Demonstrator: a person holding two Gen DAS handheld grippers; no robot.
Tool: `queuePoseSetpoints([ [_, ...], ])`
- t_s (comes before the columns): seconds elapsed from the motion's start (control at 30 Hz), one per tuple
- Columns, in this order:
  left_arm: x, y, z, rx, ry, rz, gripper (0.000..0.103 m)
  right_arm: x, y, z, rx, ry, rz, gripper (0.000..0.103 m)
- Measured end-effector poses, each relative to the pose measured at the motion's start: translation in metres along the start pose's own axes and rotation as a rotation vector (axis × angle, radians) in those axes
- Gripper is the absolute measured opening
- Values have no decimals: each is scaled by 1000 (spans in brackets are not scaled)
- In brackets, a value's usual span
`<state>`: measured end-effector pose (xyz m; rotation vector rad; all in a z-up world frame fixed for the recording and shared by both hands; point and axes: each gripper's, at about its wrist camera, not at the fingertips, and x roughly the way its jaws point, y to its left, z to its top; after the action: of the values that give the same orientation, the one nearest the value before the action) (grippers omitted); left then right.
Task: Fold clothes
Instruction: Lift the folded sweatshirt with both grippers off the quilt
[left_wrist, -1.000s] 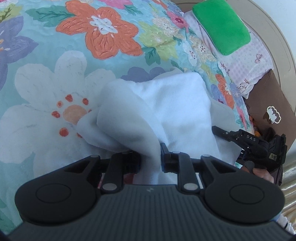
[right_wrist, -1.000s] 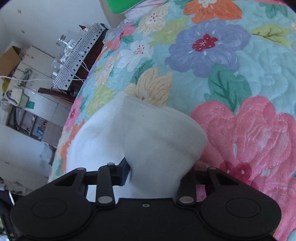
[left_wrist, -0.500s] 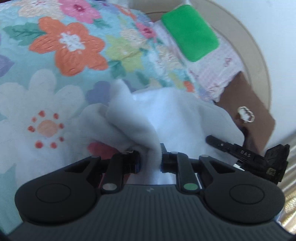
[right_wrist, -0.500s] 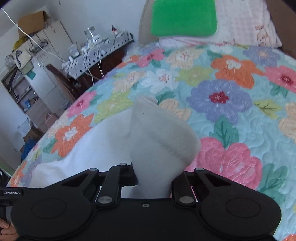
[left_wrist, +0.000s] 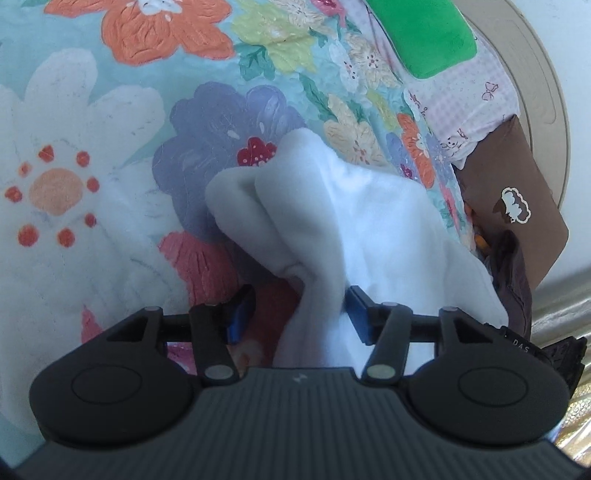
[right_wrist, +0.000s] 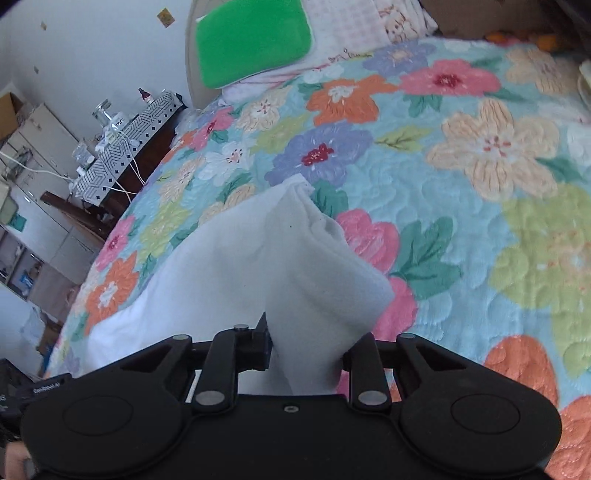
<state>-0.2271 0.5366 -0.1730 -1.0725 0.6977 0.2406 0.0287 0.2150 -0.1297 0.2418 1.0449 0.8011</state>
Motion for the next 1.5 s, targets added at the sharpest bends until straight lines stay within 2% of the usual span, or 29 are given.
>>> queuePoseSetpoints([
  [0.03, 1, 1, 0, -11, 2, -10, 72, 4, -3, -1, 18, 21, 11, 49],
  [0.07, 5, 1, 1, -24, -2, -36, 80, 11, -7, -3, 33, 52, 26, 55],
  [0.1, 9, -1, 3, -27, -11, -50, 80, 19, -10, -5, 48, 83, 42, 60],
  [0.13, 13, -3, 4, -31, -20, -63, 78, 26, -13, -7, 60, 100, 37, 61],
  [0.17, 14, -7, 4, -8, -32, -63, 62, 33, -14, -9, 58, 101, 42, 61],
  [0.2, 16, -11, 5, 15, -43, -62, 41, 36, -12, -10, 47, 85, 53, 60],
  [0.23, 15, -18, 4, 74, -50, -45, 22, 37, -6, -9, 13, 72, 63, 39],
  [0.27, 13, -27, 1, 147, -70, -20, 20, 37, 1, -8, -23, 59, 73, 29],
  [0.33, 3, -46, -5, 258, -116, 2, 19, 27, 21, -9, -148, 9, 25, 25],
  [0.4, -5, -60, -9, 314, -151, -11, 19, 14, 40, -14, -273, -48, -20, 24],
  [0.5, -14, -70, -12, 361, -168, -26, 19, -7, 55, -18, -342, -107, -48, 24],
  [0.63, -26, -65, -16, 272, -142, -137, 19, -39, 59, -14, -375, -157, -43, 24],
  [0.67, -23, -67, -19, 269, -119, -128, 19, -47, 59, -12, -383, -166, -40, 24],
  [0.77, -15, -70, -30, 259, -48, -101, 19, -50, 41, -8, -315, -94, -39, 24],
  [0.9, 16, -78, -46, 331, 74, 85, 22, -41, 17, -16, -229, 4, -65, 25],
  [0.93, 19, -76, -46, 329, 90, 78, 24, -39, 11, -18, -211, 22, -72, 26],
  [1.0, 20, -66, -41, 249, 125, 16, 27, -41, 0, -24, -155, 49, -62, 29],
  [1.07, 22, -52, -35, 176, 144, -23, 42, -48, -13, -30, -102, 58, -18, 31],
  [1.17, 29, -52, -36, 177, 164, -41, 54, -43, -30, -35, -37, 96, 17, 38],
  [1.23, 31, -61, -38, 200, 153, -62, 55, -30, -41, -34, 23, 142, 38, 46],
  [1.3, 33, -74, -41, 274, 129, -14, 53, -21, -45, -37, 61, 143, 60, 47],
  [1.37, 35, -85, -47, 361, 97, 44, 36, -18, -42, -40, 62, 130, 59, 49],
  [1.43, 32, -94, -52, 430, 66, 70, 27, -20, -30, -42, 4, 95, 24, 42],
  [1.5, 24, -103, -56, 488, 33, 74, 24, -24, -15, -45, -91, 60, -23, 34],
])
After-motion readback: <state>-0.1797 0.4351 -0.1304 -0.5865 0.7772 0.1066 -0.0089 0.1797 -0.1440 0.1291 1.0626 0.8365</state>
